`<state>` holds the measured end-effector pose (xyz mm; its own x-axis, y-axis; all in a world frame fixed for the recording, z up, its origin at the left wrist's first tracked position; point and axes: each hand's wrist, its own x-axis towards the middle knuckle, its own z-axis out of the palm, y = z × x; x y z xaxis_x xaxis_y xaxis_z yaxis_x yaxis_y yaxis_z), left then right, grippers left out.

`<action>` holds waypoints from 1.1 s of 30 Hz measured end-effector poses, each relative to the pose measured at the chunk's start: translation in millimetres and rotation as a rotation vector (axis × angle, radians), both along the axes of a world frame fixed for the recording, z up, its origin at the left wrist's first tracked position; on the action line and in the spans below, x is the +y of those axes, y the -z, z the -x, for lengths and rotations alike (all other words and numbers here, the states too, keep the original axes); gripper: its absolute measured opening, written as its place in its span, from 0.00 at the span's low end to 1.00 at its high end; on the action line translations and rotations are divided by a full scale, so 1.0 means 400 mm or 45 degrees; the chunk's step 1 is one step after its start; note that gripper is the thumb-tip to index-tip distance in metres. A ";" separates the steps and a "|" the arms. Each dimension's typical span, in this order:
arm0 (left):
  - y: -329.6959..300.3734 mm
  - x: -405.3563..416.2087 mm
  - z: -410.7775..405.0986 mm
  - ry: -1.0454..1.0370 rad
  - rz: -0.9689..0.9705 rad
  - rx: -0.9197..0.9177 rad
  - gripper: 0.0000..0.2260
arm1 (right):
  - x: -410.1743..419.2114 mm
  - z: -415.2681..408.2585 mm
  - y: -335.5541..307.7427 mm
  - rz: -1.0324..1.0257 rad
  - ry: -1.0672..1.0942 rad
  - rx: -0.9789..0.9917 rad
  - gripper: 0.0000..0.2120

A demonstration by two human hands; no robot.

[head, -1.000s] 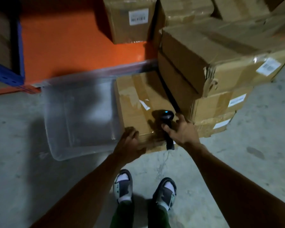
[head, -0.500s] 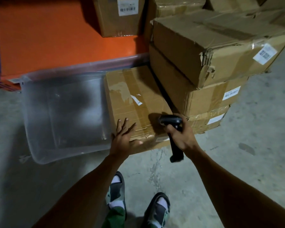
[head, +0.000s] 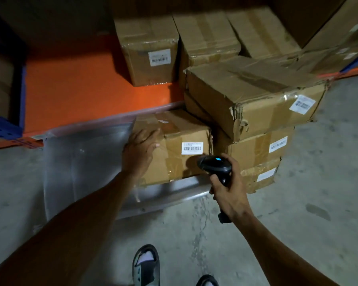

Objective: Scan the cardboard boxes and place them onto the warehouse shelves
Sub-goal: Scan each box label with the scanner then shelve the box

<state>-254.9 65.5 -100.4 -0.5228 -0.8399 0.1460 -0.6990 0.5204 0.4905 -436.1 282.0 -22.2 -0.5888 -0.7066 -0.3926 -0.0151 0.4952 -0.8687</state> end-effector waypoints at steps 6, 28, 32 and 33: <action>-0.019 -0.019 0.038 0.075 -0.052 -0.329 0.28 | -0.166 -0.015 -0.073 0.112 0.059 -0.057 0.28; -0.015 -0.174 0.060 0.021 -0.079 -0.513 0.35 | -0.299 -0.032 -0.145 0.080 0.062 0.178 0.27; -0.036 -0.198 0.056 0.000 -0.168 -0.549 0.39 | -0.336 -0.026 -0.166 0.056 0.079 0.211 0.27; -0.041 -0.200 0.063 0.005 -0.197 -0.561 0.39 | -0.344 -0.024 -0.166 0.046 0.074 0.220 0.27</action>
<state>-280.2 -14.5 -84.0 -0.5101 -0.8321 -0.2177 -0.8563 0.4677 0.2190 -426.6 144.5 44.2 -0.6855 -0.6812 -0.2568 -0.1382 0.4681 -0.8728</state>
